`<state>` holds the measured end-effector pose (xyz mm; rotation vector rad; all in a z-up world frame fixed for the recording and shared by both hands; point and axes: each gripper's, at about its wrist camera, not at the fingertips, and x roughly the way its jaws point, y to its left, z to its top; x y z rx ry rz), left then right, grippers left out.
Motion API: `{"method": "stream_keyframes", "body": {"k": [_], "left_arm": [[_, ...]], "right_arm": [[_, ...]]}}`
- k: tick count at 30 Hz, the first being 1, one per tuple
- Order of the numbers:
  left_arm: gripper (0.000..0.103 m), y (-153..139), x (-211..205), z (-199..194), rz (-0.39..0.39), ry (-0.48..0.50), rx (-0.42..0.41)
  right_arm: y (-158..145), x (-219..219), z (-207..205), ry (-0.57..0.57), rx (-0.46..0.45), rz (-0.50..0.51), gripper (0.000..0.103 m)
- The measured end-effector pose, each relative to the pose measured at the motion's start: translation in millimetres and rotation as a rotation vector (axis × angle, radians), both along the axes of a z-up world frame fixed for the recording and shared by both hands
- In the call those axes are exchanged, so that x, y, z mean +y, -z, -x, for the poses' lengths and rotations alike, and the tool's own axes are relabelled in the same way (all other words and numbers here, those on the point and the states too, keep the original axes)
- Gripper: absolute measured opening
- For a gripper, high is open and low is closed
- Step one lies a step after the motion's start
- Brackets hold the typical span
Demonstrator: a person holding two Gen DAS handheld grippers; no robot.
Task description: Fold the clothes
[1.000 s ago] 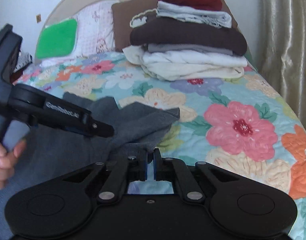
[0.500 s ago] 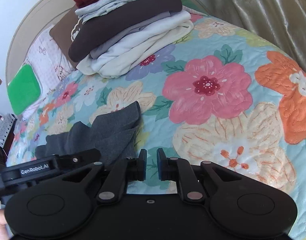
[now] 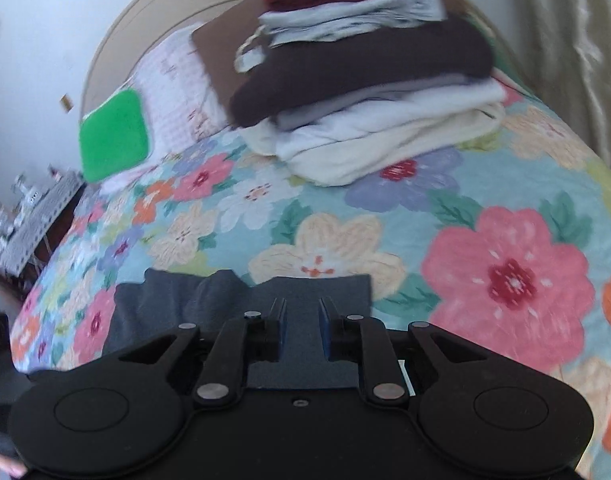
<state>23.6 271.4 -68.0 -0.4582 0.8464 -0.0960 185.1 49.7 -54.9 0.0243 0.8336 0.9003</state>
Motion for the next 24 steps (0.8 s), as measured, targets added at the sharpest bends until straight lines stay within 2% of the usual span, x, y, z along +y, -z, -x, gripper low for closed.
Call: {"method": "stream_keyframes", "body": {"k": [3, 4, 6, 9, 10, 11, 13, 16, 17, 18, 19, 20, 22, 24], "left_arm": [[0.044, -5.5, 63.3, 13.1, -0.031, -0.17, 0.021], [0.045, -4.2, 81.9, 17.5, -0.028, -0.216, 0.029], [0.045, 0.4, 114.4, 24.8, -0.016, -0.292, 0.046], [0.047, 15.6, 148.1, 28.5, 0.057, -0.348, 0.062], [0.047, 20.8, 159.1, 29.6, 0.085, -0.365, 0.066], [0.048, 27.0, 167.1, 29.6, 0.149, -0.367, 0.053], [0.056, 40.8, 177.6, 26.9, 0.273, -0.362, 0.03], [0.058, 56.3, 176.3, 16.9, 0.307, -0.392, 0.031], [0.056, 61.5, 175.9, 13.6, 0.319, -0.403, 0.032], [0.051, 66.0, 175.1, 10.2, 0.327, -0.411, 0.03], [0.039, 62.2, 170.9, 5.2, 0.301, -0.396, 0.008], [0.005, 55.2, 166.9, 1.4, 0.262, -0.361, -0.012], [0.005, 32.4, 154.2, 0.4, 0.12, -0.334, -0.065], [0.005, 9.3, 145.5, 5.7, 0.03, -0.332, -0.145]], "right_arm": [[-4.6, 63.3, -3.5, -0.182, -0.046, 0.074, 0.049], [-3.8, 82.3, -6.5, -0.223, -0.043, 0.093, 0.052], [1.6, 120.1, -15.1, -0.268, -0.018, 0.143, 0.052], [12.5, 161.2, -28.0, -0.29, 0.036, 0.205, 0.052], [16.4, 171.7, -31.5, -0.305, 0.056, 0.218, 0.054], [20.3, 182.2, -34.9, -0.321, 0.077, 0.23, 0.055], [29.7, 196.8, -37.6, -0.363, 0.101, 0.261, 0.06], [49.6, 208.1, -36.7, -0.423, 0.137, 0.309, 0.06], [54.9, 209.4, -34.3, -0.431, 0.136, 0.323, 0.057], [57.0, 209.4, -29.7, -0.468, 0.111, 0.314, 0.037], [55.6, 207.2, -23.4, -0.507, 0.081, 0.294, 0.012], [53.8, 204.7, -17.0, -0.547, 0.051, 0.273, 0.012], [42.3, 192.5, -3.5, -0.573, -0.071, 0.205, 0.011], [27.1, 176.2, 0.9, -0.531, -0.163, 0.115, 0.011]]}}
